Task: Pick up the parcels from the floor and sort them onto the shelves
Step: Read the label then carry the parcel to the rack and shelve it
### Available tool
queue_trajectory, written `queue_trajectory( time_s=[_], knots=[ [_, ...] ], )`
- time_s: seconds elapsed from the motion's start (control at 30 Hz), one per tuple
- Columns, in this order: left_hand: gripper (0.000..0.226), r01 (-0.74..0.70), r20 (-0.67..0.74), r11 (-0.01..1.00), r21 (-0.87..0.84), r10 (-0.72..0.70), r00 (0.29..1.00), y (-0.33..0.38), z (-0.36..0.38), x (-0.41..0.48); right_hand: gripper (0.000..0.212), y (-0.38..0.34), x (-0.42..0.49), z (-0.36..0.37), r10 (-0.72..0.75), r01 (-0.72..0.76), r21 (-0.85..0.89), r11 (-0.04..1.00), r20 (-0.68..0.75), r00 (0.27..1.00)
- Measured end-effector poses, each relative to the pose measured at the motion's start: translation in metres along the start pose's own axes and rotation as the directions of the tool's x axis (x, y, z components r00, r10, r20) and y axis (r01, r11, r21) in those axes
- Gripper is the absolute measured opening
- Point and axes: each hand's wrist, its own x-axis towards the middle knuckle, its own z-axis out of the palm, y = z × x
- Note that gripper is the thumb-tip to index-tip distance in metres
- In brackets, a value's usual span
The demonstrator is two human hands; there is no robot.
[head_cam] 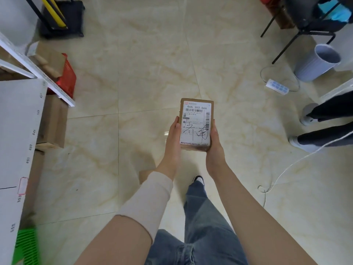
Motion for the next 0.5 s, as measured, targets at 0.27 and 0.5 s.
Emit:
queue_trajectory(
  time_s=[0.27,0.5],
  knots=[
    [0.081,0.001,0.007,1.0,-0.021,-0.001,1.0,0.037,0.1,0.133,0.056,-0.1,0.133,-0.048,-0.016,0.016,-0.023,1.0,0.016,1.0],
    [0.075,-0.042,-0.091,0.995,-0.087,0.034,0.995,0.089,0.101,0.261,0.057,-0.156,0.258,-0.002,0.032,-0.028,-0.048,0.998,0.09,0.995]
  ],
)
